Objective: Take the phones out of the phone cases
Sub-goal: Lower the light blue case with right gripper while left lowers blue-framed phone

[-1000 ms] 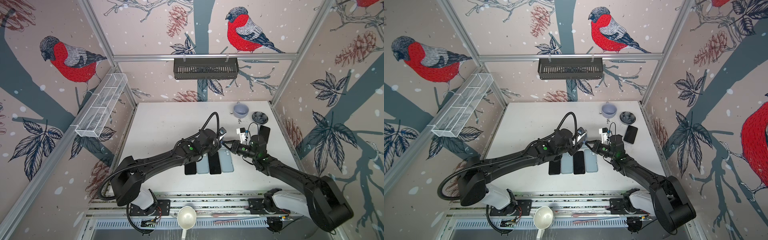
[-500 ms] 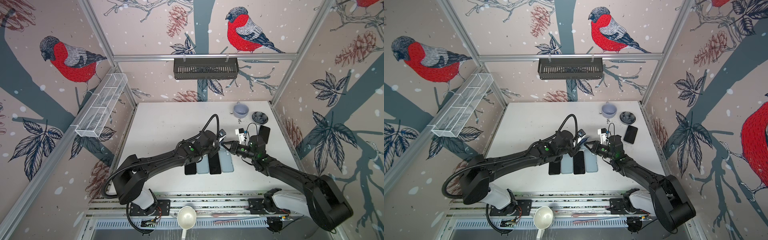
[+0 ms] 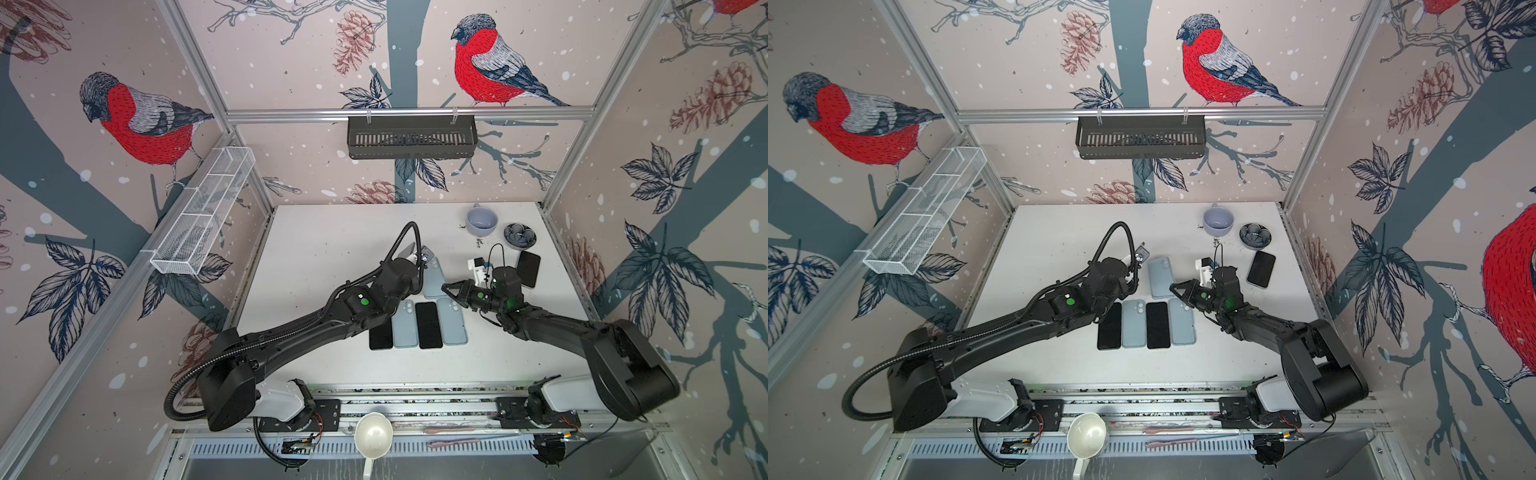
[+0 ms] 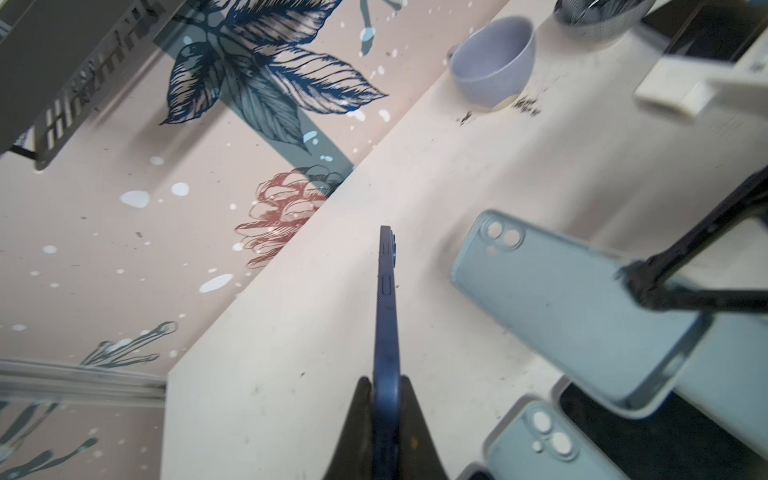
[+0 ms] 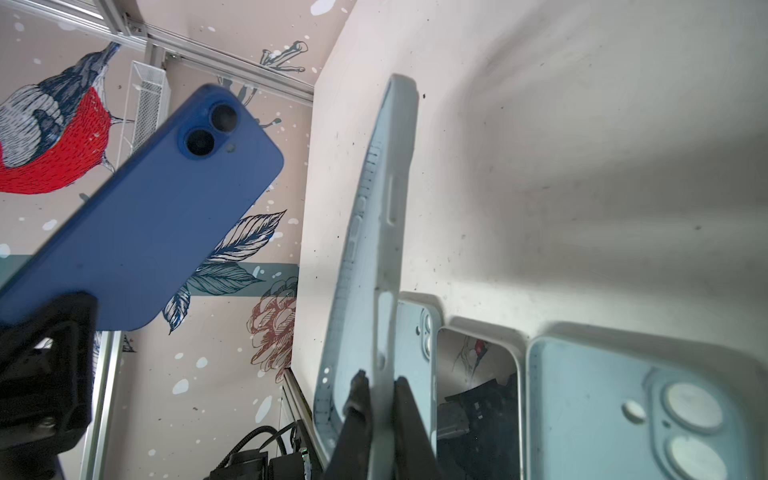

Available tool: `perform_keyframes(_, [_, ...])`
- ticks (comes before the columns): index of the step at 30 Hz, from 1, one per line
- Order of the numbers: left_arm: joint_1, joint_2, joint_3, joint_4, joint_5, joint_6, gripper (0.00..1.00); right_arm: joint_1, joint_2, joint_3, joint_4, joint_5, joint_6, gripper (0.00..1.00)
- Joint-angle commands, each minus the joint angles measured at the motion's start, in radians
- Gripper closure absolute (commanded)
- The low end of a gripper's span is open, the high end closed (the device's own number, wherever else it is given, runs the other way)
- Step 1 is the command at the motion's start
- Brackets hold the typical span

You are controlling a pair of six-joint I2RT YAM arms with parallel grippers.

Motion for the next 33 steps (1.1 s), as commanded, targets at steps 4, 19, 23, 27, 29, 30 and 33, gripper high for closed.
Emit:
perform_keyframes(4, [0.063,-0.002,-0.217,0.279,-0.082,0.336,1.00,0.052,0.213,0.150,0.113,-0.024,0.031,1.00])
perform_keyframes(19, [0.139,0.240,-0.365,0.606,-0.024,0.576,1.00,0.118,0.521,0.406,0.032,0.048,0.107,0.99])
perform_keyframes(23, [0.141,0.256,-0.366,0.582,0.004,0.552,0.97,0.139,0.560,0.432,0.024,0.071,0.134,0.91])
perform_keyframes(27, [0.138,0.230,-0.370,0.550,0.029,0.499,0.59,0.150,0.578,0.448,0.006,0.082,0.133,0.71])
perform_keyframes(29, [0.138,0.204,-0.368,0.516,0.045,0.479,0.16,0.150,0.572,0.447,-0.009,0.088,0.124,0.57])
perform_keyframes(30, [0.138,0.189,-0.368,0.505,0.051,0.468,0.13,0.150,0.567,0.445,-0.006,0.081,0.119,0.52])
perform_keyframes(33, [0.139,0.152,-0.364,0.462,0.047,0.445,0.04,0.155,0.541,0.437,-0.024,0.066,0.089,0.39])
